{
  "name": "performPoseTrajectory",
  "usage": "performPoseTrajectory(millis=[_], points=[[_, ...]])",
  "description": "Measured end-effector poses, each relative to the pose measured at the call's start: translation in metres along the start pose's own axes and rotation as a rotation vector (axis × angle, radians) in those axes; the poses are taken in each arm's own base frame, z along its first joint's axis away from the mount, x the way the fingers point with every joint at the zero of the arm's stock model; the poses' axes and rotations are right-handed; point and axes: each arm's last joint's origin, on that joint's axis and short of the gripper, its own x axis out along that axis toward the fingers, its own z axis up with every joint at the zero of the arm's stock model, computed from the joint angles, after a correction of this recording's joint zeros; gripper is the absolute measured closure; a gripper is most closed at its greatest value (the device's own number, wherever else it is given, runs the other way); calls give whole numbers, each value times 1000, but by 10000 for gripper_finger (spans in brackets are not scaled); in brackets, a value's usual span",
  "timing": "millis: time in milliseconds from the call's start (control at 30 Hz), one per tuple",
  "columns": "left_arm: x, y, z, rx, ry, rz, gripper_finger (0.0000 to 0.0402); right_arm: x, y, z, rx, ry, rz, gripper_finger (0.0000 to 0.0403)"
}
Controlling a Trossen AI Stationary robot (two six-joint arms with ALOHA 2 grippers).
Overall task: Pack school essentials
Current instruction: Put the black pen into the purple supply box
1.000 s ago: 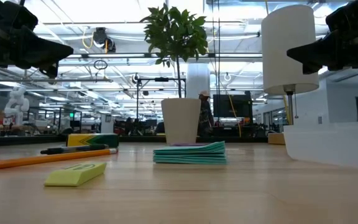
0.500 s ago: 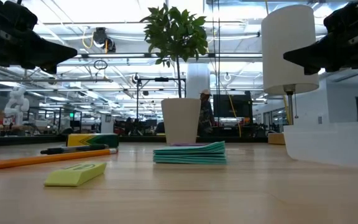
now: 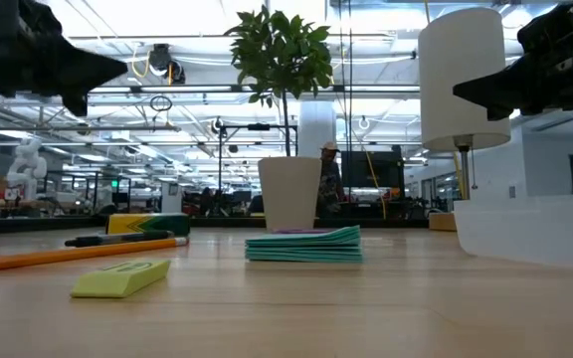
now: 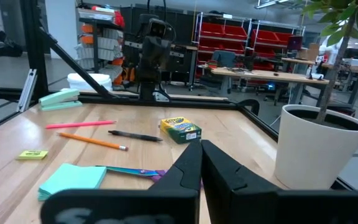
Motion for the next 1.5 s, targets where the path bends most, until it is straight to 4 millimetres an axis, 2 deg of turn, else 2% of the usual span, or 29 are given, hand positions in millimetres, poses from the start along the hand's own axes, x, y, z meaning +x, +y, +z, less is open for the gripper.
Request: performPoseTrajectory(millis=[133, 467, 600, 733, 933, 1033, 1133, 1267, 1400, 1500], points=[[-2, -1, 31, -13, -48, 23, 376, 0, 0, 0, 0, 0, 0, 403], [5, -11, 130, 12, 72, 66, 376, 0, 0, 1, 1, -8, -1, 403], [13, -16, 171, -12, 75, 71, 376, 0, 0, 1, 10, -8, 0, 403], [25, -21, 211, -5, 64, 97, 376, 0, 0, 1, 113, -9, 0, 403], [44, -29, 263, -3, 121, 146, 376, 0, 0, 1, 243, -8, 1, 403], [52, -32, 287, -23, 148, 172, 376, 0, 0, 0, 255, 1, 0, 403], [64, -36, 301, -16, 195, 188, 376, 0, 0, 0, 255, 1, 0, 403], [80, -41, 306, 8, 281, 193, 376, 0, 0, 1, 301, -7, 0, 403], [90, -38, 292, 91, 416, 225, 376, 0, 0, 1, 419, -7, 1, 403], [94, -34, 281, 65, 482, 271, 376, 0, 0, 2, 513, -9, 3, 403]])
